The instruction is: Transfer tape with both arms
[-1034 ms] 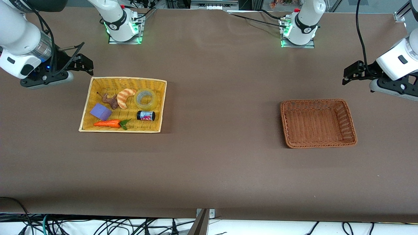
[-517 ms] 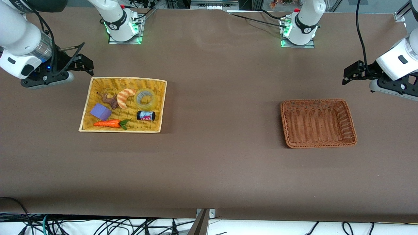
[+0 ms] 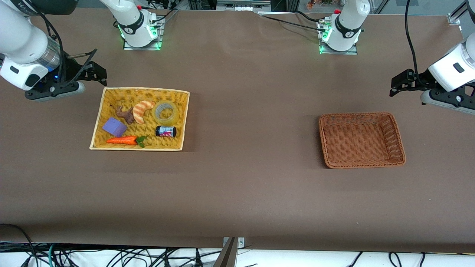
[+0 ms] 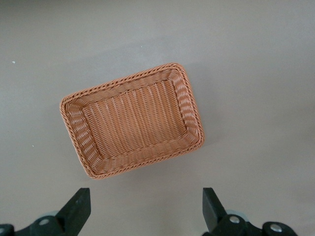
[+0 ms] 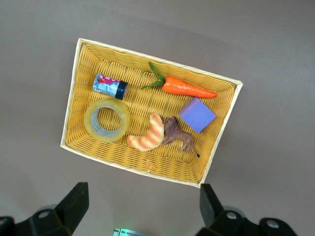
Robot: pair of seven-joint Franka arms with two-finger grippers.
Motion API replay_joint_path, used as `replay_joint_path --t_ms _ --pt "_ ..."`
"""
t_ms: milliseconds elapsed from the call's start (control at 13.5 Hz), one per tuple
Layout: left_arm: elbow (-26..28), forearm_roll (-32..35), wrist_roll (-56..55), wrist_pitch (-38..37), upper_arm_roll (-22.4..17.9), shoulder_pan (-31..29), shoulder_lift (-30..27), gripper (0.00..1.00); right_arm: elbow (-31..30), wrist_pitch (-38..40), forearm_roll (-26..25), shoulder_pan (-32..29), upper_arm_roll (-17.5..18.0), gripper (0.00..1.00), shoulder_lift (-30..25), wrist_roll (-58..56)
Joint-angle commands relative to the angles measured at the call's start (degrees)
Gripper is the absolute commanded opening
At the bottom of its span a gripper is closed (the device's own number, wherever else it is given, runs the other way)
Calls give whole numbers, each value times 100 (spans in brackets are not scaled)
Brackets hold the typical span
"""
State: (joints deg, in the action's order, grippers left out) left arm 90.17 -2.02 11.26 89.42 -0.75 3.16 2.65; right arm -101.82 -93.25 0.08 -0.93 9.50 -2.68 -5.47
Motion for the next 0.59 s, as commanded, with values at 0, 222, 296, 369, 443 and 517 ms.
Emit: replay_joint_path --t_ms 0,222,296,369,443,517 --pt "-131 176 -71 -38 -5 18 42 100 -31 35 10 -39 26 100 -57 -103" --pt "-131 185 -71 -38 -5 18 51 100 -39 35 10 -39 26 100 -57 -103" --pt "-131 185 -71 -38 -5 18 51 100 -39 35 10 -39 26 100 -57 -94" --pt "-131 185 -71 -38 -5 18 51 100 -74 35 10 -39 34 100 -57 -68" --pt "-131 185 -80 -38 -5 18 51 100 -127 0 10 -39 43 100 -57 -59" --pt "-131 185 -71 -38 -5 18 51 100 -214 -35 18 -39 52 100 -57 -51"
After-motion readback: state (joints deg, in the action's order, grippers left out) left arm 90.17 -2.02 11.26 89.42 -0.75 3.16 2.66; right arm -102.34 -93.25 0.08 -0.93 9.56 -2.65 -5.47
